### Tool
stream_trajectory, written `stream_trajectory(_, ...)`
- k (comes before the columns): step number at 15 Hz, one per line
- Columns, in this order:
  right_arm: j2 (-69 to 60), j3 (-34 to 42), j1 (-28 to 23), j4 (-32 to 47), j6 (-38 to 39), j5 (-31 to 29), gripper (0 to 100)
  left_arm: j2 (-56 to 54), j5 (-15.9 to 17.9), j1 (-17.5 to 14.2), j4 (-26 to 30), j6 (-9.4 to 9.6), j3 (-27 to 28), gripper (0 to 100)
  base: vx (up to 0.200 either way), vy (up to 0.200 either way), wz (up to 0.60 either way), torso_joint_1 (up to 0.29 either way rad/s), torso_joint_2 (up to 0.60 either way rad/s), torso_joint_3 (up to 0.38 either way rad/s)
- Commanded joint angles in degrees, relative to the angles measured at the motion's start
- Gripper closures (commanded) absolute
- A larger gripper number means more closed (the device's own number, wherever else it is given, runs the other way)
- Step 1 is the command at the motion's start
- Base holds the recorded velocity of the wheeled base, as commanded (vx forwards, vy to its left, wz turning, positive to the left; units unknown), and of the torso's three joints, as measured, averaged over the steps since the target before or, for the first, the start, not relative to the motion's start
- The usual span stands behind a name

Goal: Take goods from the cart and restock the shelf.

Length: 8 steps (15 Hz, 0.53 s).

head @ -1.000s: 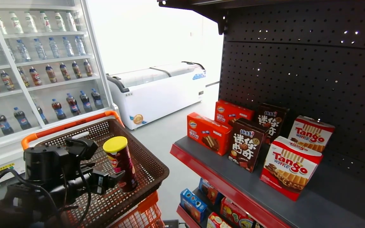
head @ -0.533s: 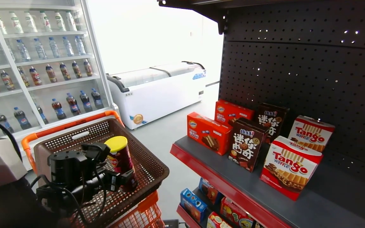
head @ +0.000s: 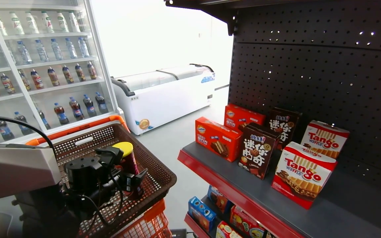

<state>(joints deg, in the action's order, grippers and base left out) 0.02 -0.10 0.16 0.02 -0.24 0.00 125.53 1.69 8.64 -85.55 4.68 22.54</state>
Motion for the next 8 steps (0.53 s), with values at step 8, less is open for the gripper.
stream_trajectory(8, 0.0, 0.0, 0.0, 0.0, 0.0, 0.0, 0, 1.2, -0.4, 0.1, 0.4, 5.87, 0.8, 100, 0.000, 0.000, 0.00, 0.000, 0.00, 0.000)
